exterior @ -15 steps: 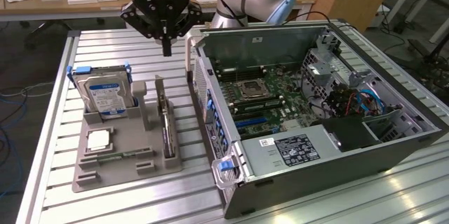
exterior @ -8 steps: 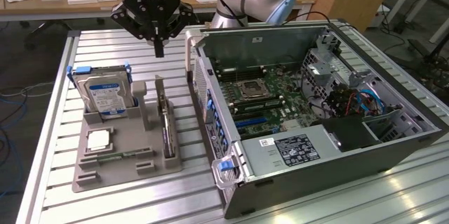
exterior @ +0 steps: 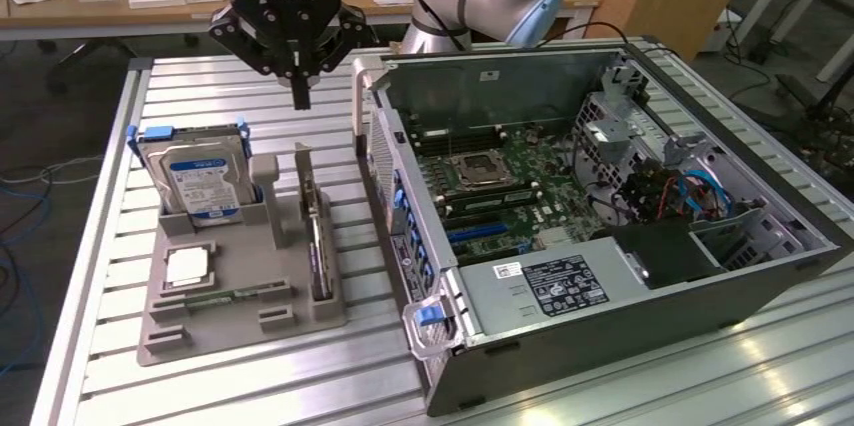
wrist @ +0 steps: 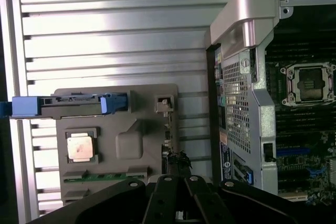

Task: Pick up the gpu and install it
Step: 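Reach for the gpu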

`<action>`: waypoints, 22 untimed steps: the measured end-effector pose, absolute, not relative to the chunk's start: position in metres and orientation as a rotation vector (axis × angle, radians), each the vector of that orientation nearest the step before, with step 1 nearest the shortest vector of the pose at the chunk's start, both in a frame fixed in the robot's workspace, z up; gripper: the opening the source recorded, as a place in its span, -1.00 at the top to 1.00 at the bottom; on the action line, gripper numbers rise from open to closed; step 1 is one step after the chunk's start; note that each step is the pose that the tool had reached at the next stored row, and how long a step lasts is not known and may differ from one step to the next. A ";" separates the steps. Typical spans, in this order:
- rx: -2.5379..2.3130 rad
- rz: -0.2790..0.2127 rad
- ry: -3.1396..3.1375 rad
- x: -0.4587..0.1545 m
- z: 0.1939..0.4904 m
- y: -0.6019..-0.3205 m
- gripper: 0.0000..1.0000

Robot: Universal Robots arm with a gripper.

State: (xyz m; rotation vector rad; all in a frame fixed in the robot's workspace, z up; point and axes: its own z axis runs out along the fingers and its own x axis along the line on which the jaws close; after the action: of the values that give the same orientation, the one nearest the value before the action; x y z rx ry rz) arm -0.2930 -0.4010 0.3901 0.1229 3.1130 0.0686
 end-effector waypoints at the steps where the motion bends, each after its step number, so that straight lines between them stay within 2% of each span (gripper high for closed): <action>1: 0.123 0.069 3.113 -0.293 0.390 -0.401 0.79; 22: 0.123 0.068 3.113 -0.294 0.390 -0.406 0.79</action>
State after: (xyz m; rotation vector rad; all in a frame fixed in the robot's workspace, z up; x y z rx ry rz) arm -0.2941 -0.4062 0.3901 0.1227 3.1131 0.0684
